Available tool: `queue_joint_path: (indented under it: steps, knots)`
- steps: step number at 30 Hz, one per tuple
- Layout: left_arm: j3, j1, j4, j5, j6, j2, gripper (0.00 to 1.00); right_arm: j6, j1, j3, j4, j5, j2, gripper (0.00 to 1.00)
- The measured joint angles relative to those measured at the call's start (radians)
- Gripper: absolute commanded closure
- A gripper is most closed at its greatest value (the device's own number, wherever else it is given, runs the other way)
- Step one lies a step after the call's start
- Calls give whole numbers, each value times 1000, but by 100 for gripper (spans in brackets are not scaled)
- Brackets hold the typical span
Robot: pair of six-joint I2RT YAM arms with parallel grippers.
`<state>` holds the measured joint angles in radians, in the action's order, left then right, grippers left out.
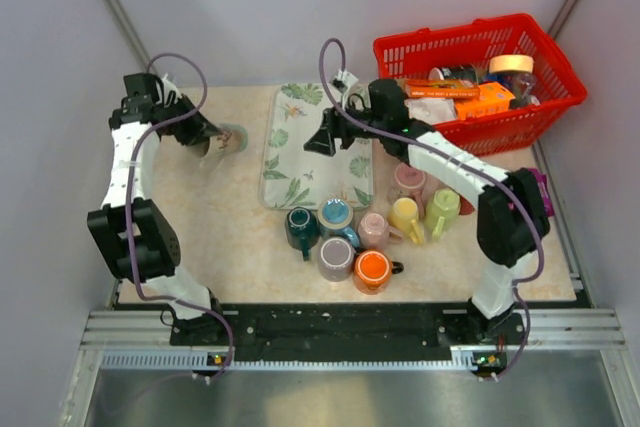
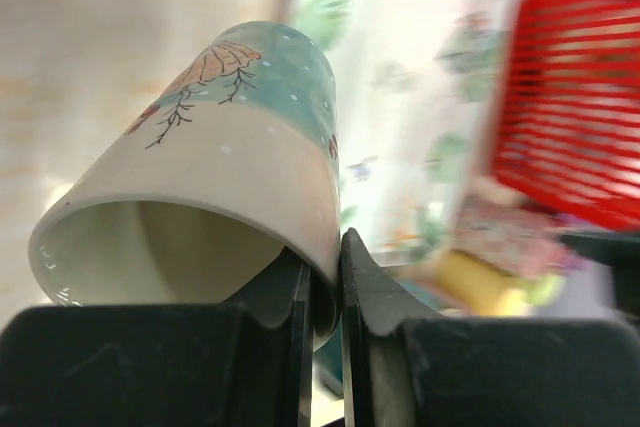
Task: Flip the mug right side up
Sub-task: Place the cup at the corner of the board.
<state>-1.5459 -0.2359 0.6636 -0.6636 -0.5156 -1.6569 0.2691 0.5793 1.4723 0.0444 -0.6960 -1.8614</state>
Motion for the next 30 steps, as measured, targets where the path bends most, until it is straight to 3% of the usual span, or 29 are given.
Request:
queue_joint_path:
  steps: [5, 14, 16, 19, 24, 30]
  knots:
    - [-79, -8, 295, 276, 255, -55, 100, -121, -6, -39, -83, 69, 132, 26]
    - [-175, 23, 457, 473, 416, -216, 98, -301, -5, -121, -190, 228, 175, 27]
    - [-198, 35, 458, 494, 437, -230, 88, -316, -5, -135, -209, 243, 175, 27]
    - [-230, 51, 458, 508, 456, -257, 65, -333, -5, -143, -220, 257, 175, 27]
    - [-279, 67, 457, 508, 479, -291, 42, -347, -5, -144, -224, 269, 177, 27]
    - [-344, 77, 476, 474, 515, -291, 36, -363, -5, -171, -233, 281, 196, 27]
